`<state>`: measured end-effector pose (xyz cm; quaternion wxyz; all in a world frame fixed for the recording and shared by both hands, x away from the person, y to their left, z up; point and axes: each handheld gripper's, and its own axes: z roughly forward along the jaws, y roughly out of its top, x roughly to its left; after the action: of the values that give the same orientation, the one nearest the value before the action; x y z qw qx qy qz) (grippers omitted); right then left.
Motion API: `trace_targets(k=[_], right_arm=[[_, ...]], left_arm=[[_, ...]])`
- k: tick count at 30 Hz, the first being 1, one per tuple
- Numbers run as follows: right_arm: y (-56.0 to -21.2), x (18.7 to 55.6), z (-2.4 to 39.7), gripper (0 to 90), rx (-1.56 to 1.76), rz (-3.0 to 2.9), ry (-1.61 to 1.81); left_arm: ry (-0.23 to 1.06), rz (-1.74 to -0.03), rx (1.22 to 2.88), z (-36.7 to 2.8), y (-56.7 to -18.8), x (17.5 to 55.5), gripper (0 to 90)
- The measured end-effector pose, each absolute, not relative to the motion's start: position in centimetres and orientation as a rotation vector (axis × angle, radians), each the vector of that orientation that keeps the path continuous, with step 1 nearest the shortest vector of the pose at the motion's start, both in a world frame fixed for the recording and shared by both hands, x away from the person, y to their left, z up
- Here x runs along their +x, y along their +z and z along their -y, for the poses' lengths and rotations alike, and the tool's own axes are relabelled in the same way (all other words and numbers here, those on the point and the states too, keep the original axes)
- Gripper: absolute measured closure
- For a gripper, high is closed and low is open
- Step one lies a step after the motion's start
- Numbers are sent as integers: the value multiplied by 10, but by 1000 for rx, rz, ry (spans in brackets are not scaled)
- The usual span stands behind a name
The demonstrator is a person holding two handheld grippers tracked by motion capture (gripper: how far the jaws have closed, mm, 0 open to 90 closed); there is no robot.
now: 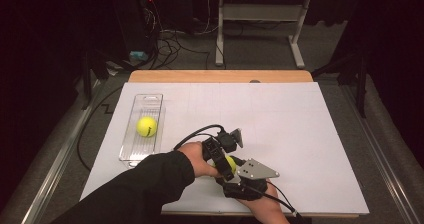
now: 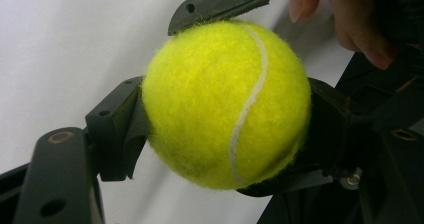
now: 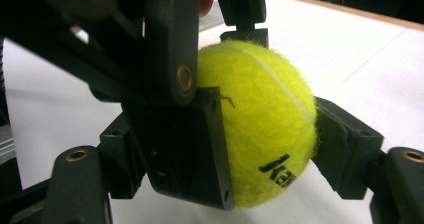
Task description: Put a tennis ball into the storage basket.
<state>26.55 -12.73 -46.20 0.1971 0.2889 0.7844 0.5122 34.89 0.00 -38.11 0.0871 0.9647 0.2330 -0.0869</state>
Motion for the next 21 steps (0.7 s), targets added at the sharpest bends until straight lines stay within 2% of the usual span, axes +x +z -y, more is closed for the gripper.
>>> trace_targets(k=[3,6,21], right_arm=[[-462,266,126,106,800,-2198,1450],[-463,267,124,0,806,-2199,1438],[-464,269,144,0,836,-2167,1409]], left_arm=[[-247,-692,2869,1,-379,349,270],[-237,-690,2874,1,-378,350,270],[-185,-789,2848,-16,-370,358,269]])
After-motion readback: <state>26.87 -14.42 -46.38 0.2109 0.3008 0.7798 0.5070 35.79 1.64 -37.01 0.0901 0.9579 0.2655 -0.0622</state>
